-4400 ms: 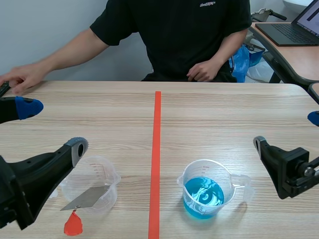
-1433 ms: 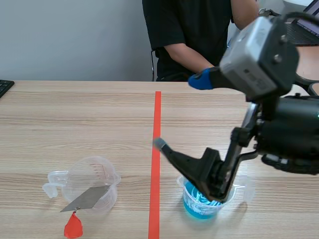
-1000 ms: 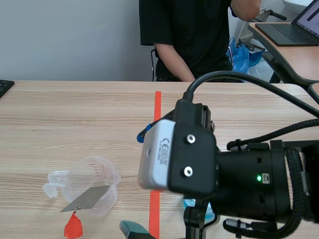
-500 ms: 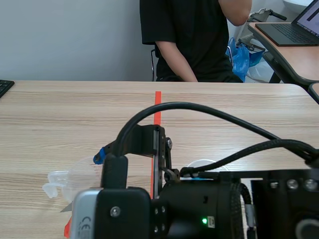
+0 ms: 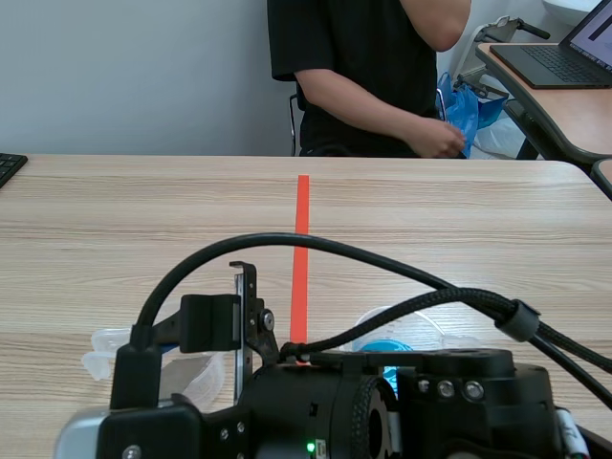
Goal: Do the redox reaction experiment.
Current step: 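Lift the metal plate out of the left beaker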
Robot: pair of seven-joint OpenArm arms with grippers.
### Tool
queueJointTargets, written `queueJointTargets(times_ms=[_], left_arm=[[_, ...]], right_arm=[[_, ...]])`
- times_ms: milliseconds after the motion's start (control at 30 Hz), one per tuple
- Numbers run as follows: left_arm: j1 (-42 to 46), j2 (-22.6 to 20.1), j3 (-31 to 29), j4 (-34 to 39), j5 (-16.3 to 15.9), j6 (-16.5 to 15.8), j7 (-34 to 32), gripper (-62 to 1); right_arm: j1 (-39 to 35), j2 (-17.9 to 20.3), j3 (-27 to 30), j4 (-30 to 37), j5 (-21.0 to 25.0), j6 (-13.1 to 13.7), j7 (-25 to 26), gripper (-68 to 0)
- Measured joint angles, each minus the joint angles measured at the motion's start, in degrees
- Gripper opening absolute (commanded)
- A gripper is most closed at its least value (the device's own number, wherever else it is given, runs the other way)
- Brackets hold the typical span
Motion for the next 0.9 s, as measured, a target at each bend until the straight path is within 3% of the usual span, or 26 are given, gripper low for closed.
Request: queueJointTargets(times_ms=[633,900], left_arm=[[0.00,0.00,0.00,0.00,0.02,0.00,0.00,1.4],[0.00,0.00,0.00,0.00,0.02,0.00,0.00,1.4]], right_arm=[[-0.02,0.15,0.02,0.00,0.00,-0.46,0.00,-64.9],[-0.02,0.13,0.33,0.00,0.00,-0.46,0.07,-66.0]])
